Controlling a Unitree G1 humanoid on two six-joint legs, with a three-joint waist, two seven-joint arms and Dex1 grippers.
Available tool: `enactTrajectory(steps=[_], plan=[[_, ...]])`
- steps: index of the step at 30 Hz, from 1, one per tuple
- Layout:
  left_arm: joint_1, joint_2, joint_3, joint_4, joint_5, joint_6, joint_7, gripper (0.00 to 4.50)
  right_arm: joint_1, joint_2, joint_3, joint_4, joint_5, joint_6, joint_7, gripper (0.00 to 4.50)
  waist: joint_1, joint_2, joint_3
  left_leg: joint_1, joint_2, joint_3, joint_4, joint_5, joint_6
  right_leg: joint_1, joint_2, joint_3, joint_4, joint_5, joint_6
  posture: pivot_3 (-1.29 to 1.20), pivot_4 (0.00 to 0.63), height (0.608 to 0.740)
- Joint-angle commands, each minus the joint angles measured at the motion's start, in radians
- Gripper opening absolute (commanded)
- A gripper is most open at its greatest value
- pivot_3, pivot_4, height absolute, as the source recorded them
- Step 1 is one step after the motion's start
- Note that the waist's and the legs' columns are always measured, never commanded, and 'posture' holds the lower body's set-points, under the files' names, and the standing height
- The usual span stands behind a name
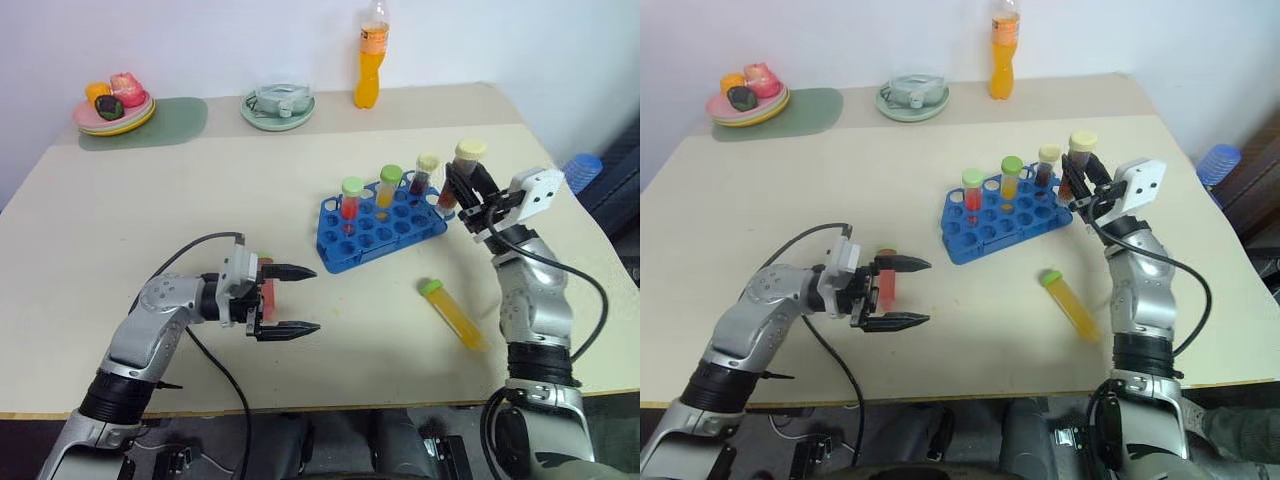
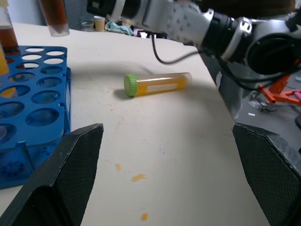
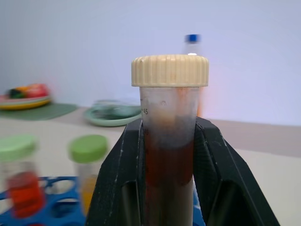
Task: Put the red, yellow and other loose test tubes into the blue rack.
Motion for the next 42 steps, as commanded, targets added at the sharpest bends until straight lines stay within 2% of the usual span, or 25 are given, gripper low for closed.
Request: enactTrajectory(steps=[1,6,17,42], plan=[[-0.019,0.000,0.026,-0.002,0.000,-0.022,-0.003,4.50,-0.021,0.012,0.004,0.045,-0.014,-0.115,-0.009,0.75,-0.006,0.000,0.000,0.000,0.000,0.000,0.000,0.000,0.000,0.000,0.000,0.000,0.000,0.000,0.000,0.00,0.150,0.740],[-0.013,-0.005,0.025,-0.008,0.002,-0.024,0.004,4.50,-0.060,0.036,0.033,0.183,-0.031,-0.204,-0.006,0.75,-0.027,0.000,0.000,0.001,0.000,0.000,-0.001,0.000,0.000,0.000,0.000,0.000,0.001,0.000,0.000,0.00,0.150,0.740],[0.017,0.002,0.033,-0.036,0.002,-0.024,0.028,4.50,-0.154,0.035,0.055,0.390,-0.035,-0.298,0.021,0.75,-0.027,0.000,0.000,0.002,0.000,0.000,-0.001,0.000,0.000,0.001,0.000,0.000,0.001,0.000,0.000,0.00,0.150,0.740],[0.037,0.004,0.036,-0.084,-0.006,0.005,0.063,4.50,-0.115,0.035,0.064,0.368,-0.021,-0.291,0.031,0.75,-0.026,0.001,-0.001,0.003,0.000,0.000,-0.001,0.000,-0.001,0.001,0.000,0.000,0.002,0.000,0.000,0.00,0.150,0.740]])
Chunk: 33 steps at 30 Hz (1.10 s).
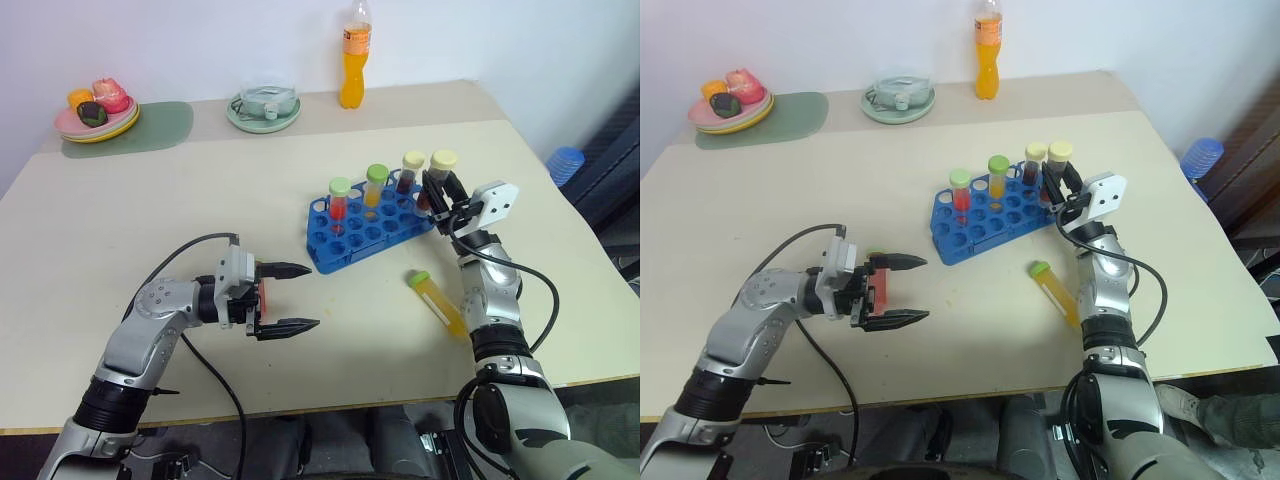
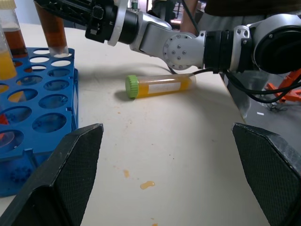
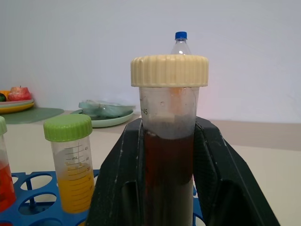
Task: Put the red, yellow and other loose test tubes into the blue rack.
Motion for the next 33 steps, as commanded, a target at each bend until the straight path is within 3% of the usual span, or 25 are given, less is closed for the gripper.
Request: enactTrajectory(steps=[1,11,33], plan=[[-0.006,0.000,0.014,-0.030,-0.014,0.000,-0.002,4.50,0.017,-0.005,-0.001,-0.015,0.005,0.008,-0.004,0.75,0.000,0.000,0.000,0.000,0.000,0.000,0.000,0.000,0.000,0.000,0.000,0.000,0.000,0.000,0.000,0.00,0.150,0.740],[-0.006,-0.008,0.015,-0.028,-0.017,0.003,0.007,4.50,0.027,-0.017,-0.006,-0.023,0.003,0.008,-0.012,0.75,0.002,0.000,0.000,0.000,0.000,0.000,0.000,0.000,0.000,0.000,0.000,0.000,0.000,0.000,0.000,0.00,0.150,0.740],[-0.006,-0.098,0.071,-0.008,0.024,0.003,0.232,4.50,0.029,-0.022,-0.010,-0.027,0.005,0.004,-0.021,0.75,0.004,0.000,0.000,0.000,0.000,0.000,0.000,0.000,0.000,0.001,0.000,0.000,0.000,0.000,0.000,0.00,0.150,0.740]])
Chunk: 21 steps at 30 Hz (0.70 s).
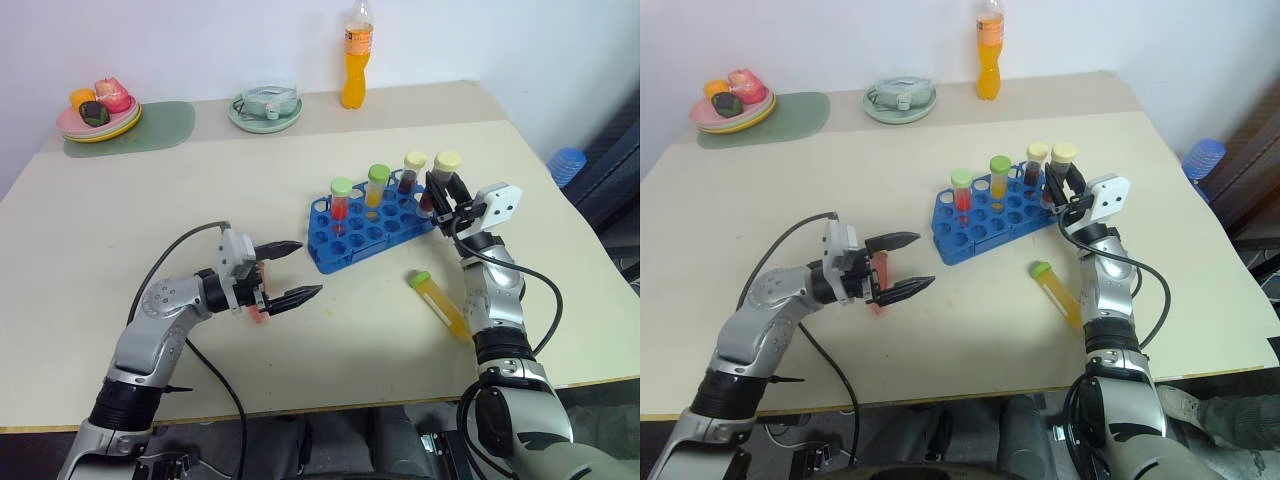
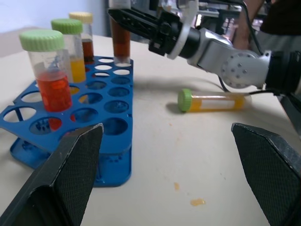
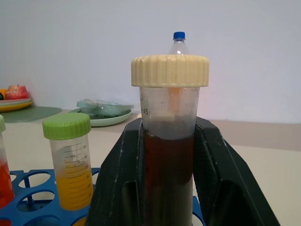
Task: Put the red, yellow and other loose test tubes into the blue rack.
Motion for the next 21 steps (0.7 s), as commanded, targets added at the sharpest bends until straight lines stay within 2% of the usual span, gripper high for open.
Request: enactTrajectory(steps=[1,21], plan=[[0.001,-0.003,0.025,-0.023,-0.001,-0.009,0.022,4.50,0.017,-0.013,-0.009,-0.011,0.004,0.001,-0.006,0.75,0.000,0.000,0.000,0.000,0.000,0.000,0.000,0.000,0.000,0.000,0.000,0.000,0.000,0.000,0.000,0.00,0.150,0.740],[-0.004,-0.019,0.015,-0.025,0.013,-0.016,0.051,4.50,0.029,-0.006,-0.006,-0.022,0.014,0.007,-0.002,0.75,0.002,0.000,0.000,0.000,0.000,0.000,0.000,0.000,0.000,0.000,0.000,0.000,0.000,0.000,0.000,0.00,0.150,0.740]])
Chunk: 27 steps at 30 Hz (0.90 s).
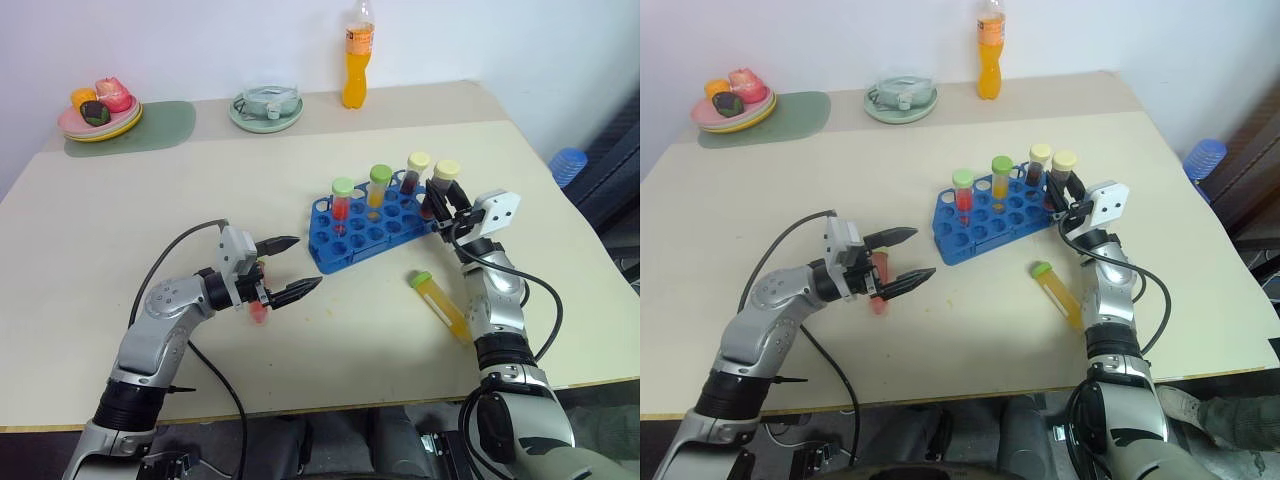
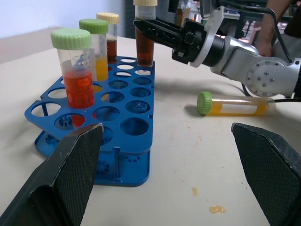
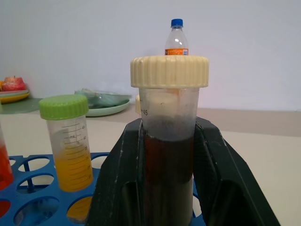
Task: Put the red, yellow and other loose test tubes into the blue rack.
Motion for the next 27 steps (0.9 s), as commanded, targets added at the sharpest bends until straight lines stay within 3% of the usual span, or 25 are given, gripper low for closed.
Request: enactTrajectory(steps=[1,2,10,22,26,27], plan=[[-0.005,-0.004,0.013,-0.025,-0.005,-0.016,-0.002,4.50,-0.002,-0.001,-0.006,-0.016,0.023,-0.001,0.016,0.75,0.000,0.000,0.000,0.000,0.000,0.000,0.000,0.000,0.000,0.000,0.000,0.000,0.000,0.000,0.000,0.00,0.150,0.740],[-0.004,-0.004,0.013,-0.027,-0.006,-0.016,-0.002,4.50,-0.003,0.002,-0.006,-0.018,0.031,0.005,0.023,0.75,0.000,0.000,0.000,0.000,0.000,0.000,0.000,0.000,0.000,0.000,0.000,0.000,0.000,0.000,0.000,0.00,0.150,0.740],[-0.002,-0.005,0.012,-0.034,-0.007,-0.011,-0.003,4.50,-0.034,-0.010,-0.003,0.003,0.002,-0.028,0.002,4.43,-0.003,0.000,0.000,0.000,0.000,0.000,0.000,0.000,0.000,0.000,0.000,0.000,0.000,0.000,0.000,0.00,0.150,0.740],[-0.007,-0.010,0.002,-0.027,-0.005,-0.012,-0.013,4.50,0.028,-0.112,0.005,-0.208,0.027,0.154,0.046,4.43,0.000,0.000,0.000,0.000,0.000,0.000,0.000,0.000,0.000,0.000,0.000,0.000,0.000,0.000,0.000,0.00,0.150,0.740],[-0.012,-0.012,-0.002,-0.018,-0.003,-0.016,-0.024,4.50,0.124,-0.213,0.029,-0.422,0.031,0.380,0.053,4.43,0.004,0.000,0.000,-0.001,0.000,0.000,0.000,0.000,0.000,0.000,0.000,0.000,0.000,0.000,0.000,0.00,0.150,0.740],[-0.014,-0.012,-0.003,-0.012,-0.001,-0.018,-0.028,4.50,0.178,-0.275,0.037,-0.538,0.039,0.518,0.052,4.43,0.005,0.000,0.000,-0.001,0.000,0.000,0.000,0.000,0.000,0.000,0.000,0.000,-0.001,0.000,0.000,0.00,0.150,0.740]])
